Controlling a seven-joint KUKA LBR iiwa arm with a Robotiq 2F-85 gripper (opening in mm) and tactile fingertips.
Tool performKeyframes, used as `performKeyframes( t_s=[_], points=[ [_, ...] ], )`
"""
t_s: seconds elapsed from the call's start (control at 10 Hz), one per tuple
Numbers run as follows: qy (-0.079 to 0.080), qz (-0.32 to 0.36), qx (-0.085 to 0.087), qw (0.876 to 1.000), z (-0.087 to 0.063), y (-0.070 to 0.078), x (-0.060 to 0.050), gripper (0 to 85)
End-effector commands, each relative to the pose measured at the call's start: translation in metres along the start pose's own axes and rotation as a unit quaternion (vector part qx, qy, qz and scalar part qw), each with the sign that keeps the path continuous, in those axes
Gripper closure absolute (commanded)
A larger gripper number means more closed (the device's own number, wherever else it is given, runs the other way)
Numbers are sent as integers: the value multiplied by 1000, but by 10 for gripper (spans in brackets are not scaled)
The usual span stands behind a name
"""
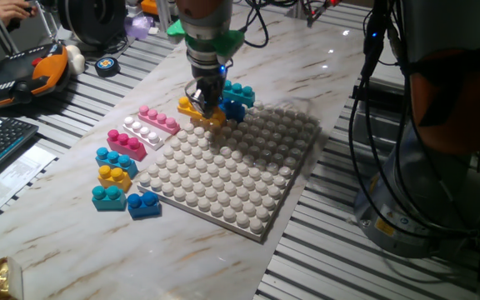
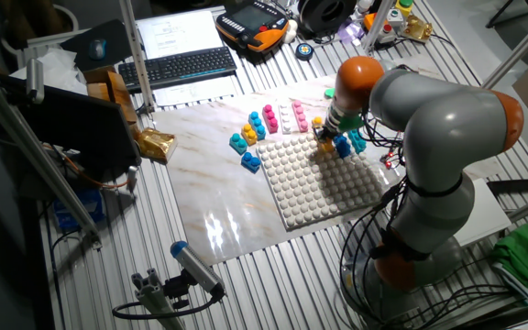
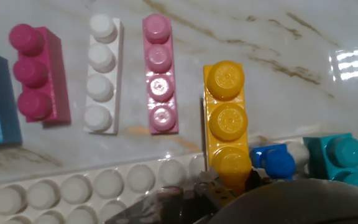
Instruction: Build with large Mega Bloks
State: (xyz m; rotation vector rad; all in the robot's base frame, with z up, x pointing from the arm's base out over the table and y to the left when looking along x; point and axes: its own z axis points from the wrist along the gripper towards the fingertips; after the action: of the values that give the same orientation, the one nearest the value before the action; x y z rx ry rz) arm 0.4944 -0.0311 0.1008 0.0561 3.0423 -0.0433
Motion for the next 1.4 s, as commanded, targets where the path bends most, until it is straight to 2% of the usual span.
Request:
performKeyframes(
  t_s=[0.0,0.3,0.6,0.9,1.3],
  points=[
    [0,1,0,1000,2,0,2,843],
    [2,8,-10,1000,9,-1,13,843],
    [1,13,-12,1000,15,-2,21,843],
    [3,14,-11,1000,18,-2,21,843],
    [-3,16,-14,1000,27,-2,21,843]
  ],
)
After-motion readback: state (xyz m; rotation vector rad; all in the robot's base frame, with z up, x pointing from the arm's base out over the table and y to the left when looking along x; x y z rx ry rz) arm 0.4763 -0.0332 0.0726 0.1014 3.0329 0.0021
